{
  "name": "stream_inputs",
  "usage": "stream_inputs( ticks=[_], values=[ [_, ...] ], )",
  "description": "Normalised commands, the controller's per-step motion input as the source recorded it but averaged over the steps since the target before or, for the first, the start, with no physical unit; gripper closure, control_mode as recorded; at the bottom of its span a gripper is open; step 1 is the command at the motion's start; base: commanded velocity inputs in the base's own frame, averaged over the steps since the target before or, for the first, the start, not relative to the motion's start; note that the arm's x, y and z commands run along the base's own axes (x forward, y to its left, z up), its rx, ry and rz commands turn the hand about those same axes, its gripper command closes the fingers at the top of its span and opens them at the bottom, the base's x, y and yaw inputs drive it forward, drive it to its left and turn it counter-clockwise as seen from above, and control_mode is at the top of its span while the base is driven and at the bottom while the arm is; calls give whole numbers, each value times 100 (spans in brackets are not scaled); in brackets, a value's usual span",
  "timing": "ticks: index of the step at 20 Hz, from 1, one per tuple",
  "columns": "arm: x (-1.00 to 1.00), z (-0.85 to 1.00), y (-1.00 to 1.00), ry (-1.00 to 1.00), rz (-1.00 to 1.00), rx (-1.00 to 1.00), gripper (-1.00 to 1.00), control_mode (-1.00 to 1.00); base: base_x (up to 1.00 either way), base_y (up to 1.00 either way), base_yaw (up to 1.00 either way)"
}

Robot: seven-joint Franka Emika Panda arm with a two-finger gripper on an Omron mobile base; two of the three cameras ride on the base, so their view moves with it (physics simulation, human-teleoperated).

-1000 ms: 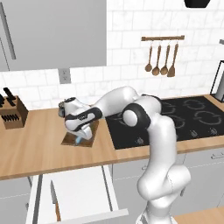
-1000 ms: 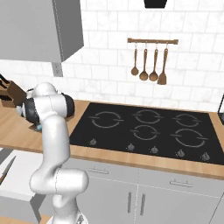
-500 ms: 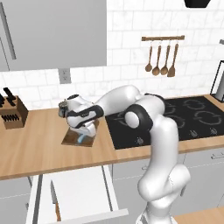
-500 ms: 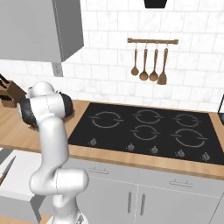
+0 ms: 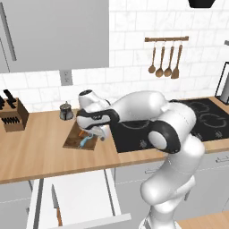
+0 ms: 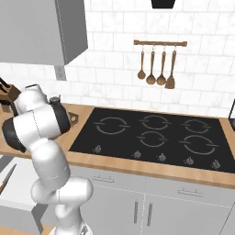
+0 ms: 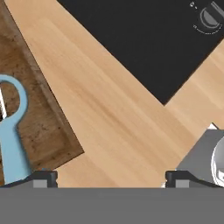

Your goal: Place the appropriate cutting tool for cutting the carrot skin on the cutting board.

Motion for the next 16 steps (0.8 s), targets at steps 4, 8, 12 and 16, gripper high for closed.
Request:
stream_inputs(
  ticks=[4, 8, 12, 16],
  values=[
    [-100, 10, -71, -14, 23, 1, -100, -100, 0, 0, 0],
    [-100, 15, -59, -13, 25, 0, -100, -100, 0, 0, 0],
    [-100, 31, -51, -9, 23, 0, -100, -100, 0, 0, 0],
    [-100, 63, -37, 0, 23, 0, -100, -100, 0, 0, 0]
  ],
)
